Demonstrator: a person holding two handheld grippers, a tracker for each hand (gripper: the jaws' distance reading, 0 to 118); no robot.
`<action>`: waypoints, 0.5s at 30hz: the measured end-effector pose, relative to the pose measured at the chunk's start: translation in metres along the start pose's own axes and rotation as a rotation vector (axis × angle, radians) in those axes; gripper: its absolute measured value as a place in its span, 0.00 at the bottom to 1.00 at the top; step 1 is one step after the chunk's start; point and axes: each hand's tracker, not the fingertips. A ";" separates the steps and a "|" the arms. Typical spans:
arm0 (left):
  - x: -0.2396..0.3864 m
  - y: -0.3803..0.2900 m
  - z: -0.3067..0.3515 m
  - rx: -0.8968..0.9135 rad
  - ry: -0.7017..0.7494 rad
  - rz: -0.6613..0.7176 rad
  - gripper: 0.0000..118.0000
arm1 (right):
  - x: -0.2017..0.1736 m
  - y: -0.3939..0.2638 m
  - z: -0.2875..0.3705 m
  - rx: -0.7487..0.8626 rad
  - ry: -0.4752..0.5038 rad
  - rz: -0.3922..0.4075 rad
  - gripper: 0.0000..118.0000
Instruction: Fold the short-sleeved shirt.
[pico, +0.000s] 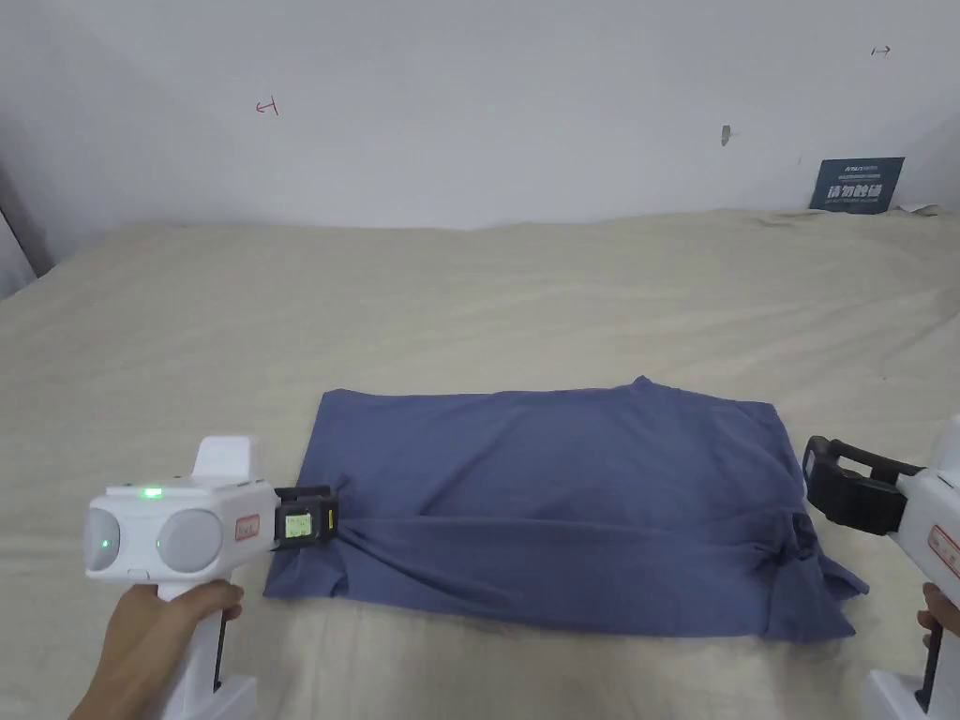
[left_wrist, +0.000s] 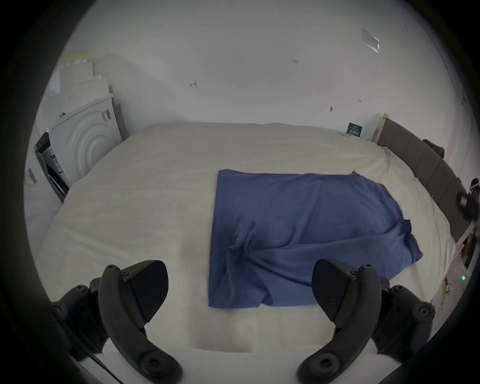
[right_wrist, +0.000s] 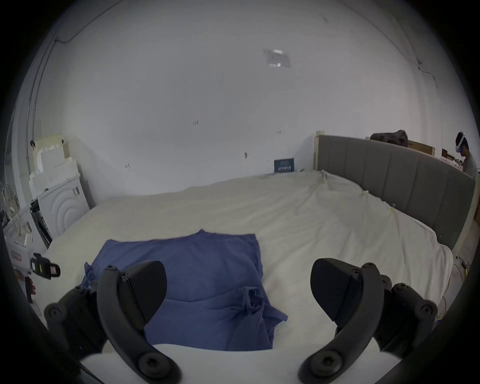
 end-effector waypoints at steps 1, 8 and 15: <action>-0.002 -0.009 0.003 0.023 -0.012 0.003 0.94 | 0.002 -0.002 0.005 0.001 0.000 -0.001 0.94; -0.007 -0.041 0.033 0.242 -0.014 0.121 0.38 | 0.000 -0.024 0.035 0.101 -0.031 0.006 0.25; 0.009 -0.065 0.053 0.333 -0.015 0.067 0.00 | -0.015 -0.042 0.054 0.156 -0.056 0.049 0.00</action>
